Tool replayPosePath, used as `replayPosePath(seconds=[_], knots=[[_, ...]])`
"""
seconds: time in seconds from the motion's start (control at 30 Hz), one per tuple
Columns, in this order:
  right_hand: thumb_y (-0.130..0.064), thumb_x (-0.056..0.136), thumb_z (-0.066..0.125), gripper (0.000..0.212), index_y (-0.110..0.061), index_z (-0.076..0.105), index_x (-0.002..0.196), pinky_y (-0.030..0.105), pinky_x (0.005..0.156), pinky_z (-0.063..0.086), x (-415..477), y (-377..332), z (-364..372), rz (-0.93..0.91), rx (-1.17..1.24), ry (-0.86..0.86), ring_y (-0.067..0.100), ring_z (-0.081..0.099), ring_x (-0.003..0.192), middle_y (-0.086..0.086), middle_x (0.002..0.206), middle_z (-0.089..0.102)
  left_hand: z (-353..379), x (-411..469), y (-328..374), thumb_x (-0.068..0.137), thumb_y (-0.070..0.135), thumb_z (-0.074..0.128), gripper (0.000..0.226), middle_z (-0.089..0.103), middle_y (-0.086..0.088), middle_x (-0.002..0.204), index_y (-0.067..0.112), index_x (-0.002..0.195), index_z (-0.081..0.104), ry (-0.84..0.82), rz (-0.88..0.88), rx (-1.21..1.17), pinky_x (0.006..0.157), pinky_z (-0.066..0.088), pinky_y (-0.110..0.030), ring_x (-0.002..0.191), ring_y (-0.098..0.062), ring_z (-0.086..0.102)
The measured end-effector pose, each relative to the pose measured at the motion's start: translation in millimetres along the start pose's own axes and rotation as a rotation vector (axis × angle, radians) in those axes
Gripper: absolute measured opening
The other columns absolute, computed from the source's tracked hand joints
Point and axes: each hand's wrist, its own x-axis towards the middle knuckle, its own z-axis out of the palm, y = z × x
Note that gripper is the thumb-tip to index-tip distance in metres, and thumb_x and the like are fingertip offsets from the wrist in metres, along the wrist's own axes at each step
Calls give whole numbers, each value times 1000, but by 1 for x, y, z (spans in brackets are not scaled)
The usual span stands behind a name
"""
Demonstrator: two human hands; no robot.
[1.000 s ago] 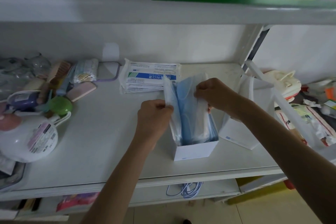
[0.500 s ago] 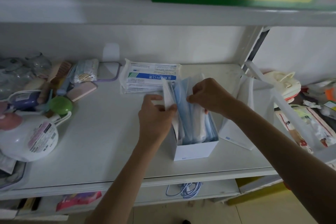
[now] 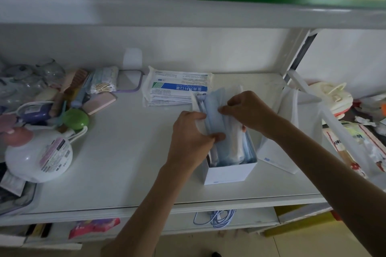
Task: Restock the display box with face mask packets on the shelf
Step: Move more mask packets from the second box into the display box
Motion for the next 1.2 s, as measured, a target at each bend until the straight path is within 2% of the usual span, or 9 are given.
replayPosePath(seconds=[0.1,0.3,0.4,0.5,0.63,0.73,0.83,1.0,1.2], knots=[[-46,78,74,52,-4,52,57,25,46,32,-2,-5,3,-22,-102,2,18,38,40,8,47,44,3,-1,2,52,38,94,77,53,6,110,18,118,60,5,8,-20,76,36,-9,98,-9,50],[-25,66,84,45,-10,44,54,26,44,28,5,-3,10,-4,-222,81,16,37,49,0,52,39,0,-8,-11,64,31,89,62,52,6,104,15,118,62,75,16,-112,74,40,-8,94,-13,55],[-35,70,82,53,-12,39,49,25,43,27,5,-5,14,-2,-188,72,13,33,44,-1,47,36,2,-11,-13,60,32,91,70,52,7,109,20,121,59,64,-6,-105,84,45,-17,96,-13,54],[-49,63,83,55,-13,43,59,27,46,30,7,-8,19,-12,-236,53,18,45,55,1,58,44,5,-13,-9,51,33,95,80,50,8,112,24,119,54,61,-9,-124,87,44,-21,100,-10,51],[-30,65,85,44,-8,51,82,29,57,41,10,-5,19,11,-282,70,25,54,78,8,87,55,4,-15,-11,47,33,96,81,49,9,110,30,113,50,52,-25,-138,80,44,-19,97,-10,50],[-25,65,83,41,-6,55,89,26,49,39,10,-3,14,33,-258,50,23,53,74,10,89,57,5,-16,-14,51,29,96,82,50,5,113,25,121,53,50,-34,-123,89,49,-30,100,-14,53],[-23,67,83,38,-3,60,90,31,58,49,11,-1,11,43,-221,30,22,54,73,10,87,59,4,-16,-12,56,22,93,81,49,5,115,24,124,50,16,-52,-131,89,50,-28,105,-15,53],[-19,69,79,35,1,64,94,32,61,49,11,2,12,37,-192,39,24,57,74,11,86,60,-1,-20,-7,71,16,78,63,44,6,111,26,124,45,-33,-43,-50,66,46,-9,97,-12,51],[-17,66,77,27,2,62,81,25,49,38,11,5,13,40,-159,52,21,50,60,8,73,55,-7,-22,16,84,27,62,38,47,2,99,21,117,44,-67,17,277,76,40,-27,90,-15,47]])
